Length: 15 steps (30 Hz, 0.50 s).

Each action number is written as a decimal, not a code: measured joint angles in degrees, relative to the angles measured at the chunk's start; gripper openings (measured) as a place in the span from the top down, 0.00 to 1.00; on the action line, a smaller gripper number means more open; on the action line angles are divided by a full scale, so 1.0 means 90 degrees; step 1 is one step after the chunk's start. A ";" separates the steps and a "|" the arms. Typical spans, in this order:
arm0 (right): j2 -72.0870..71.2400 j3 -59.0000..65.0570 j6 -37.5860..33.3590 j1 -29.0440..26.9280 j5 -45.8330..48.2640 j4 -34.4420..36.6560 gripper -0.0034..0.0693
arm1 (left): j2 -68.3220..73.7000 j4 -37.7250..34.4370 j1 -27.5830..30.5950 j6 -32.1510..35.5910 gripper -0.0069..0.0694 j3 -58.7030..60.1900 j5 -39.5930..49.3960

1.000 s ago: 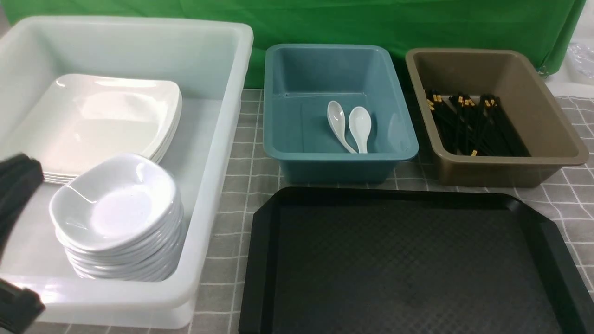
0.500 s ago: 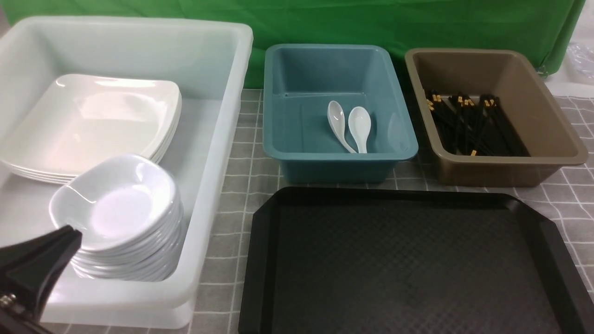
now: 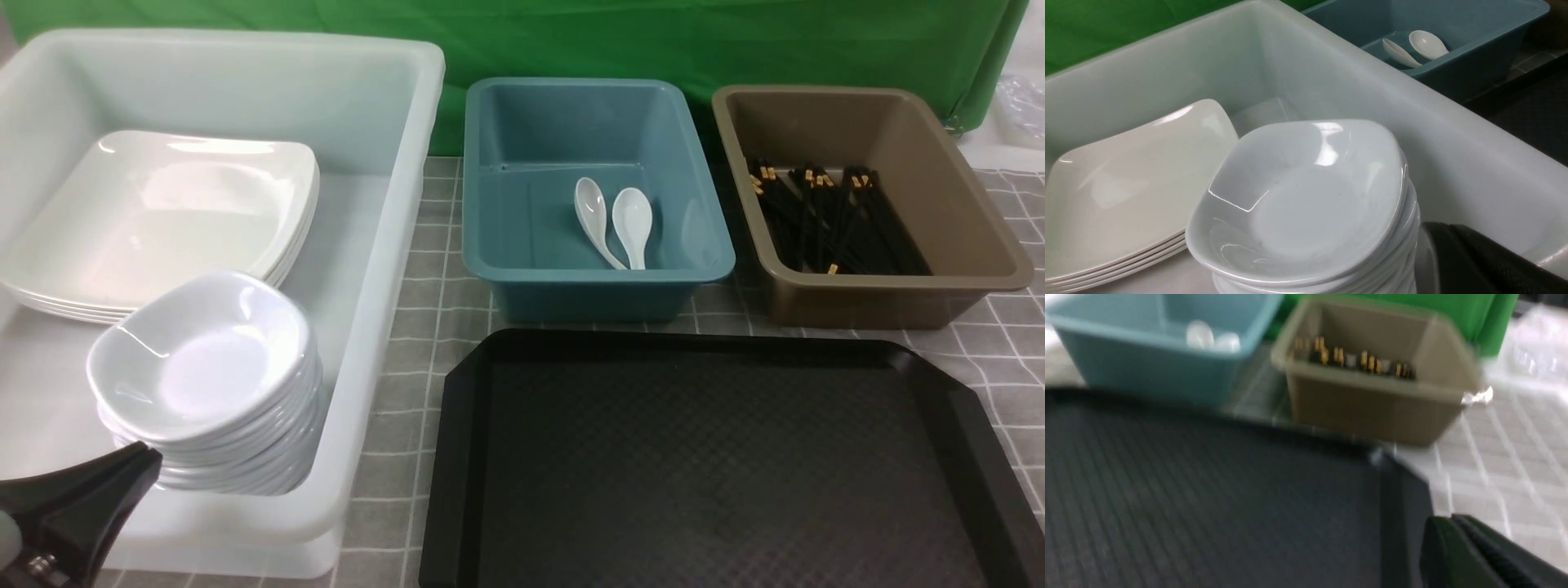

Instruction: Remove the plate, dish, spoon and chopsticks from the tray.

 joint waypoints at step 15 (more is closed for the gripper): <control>-0.0287 0.0058 0.0103 -0.0006 0.0703 0.0005 0.93 | 0.0000 0.0000 0.0000 0.0000 0.90 0.0000 0.0005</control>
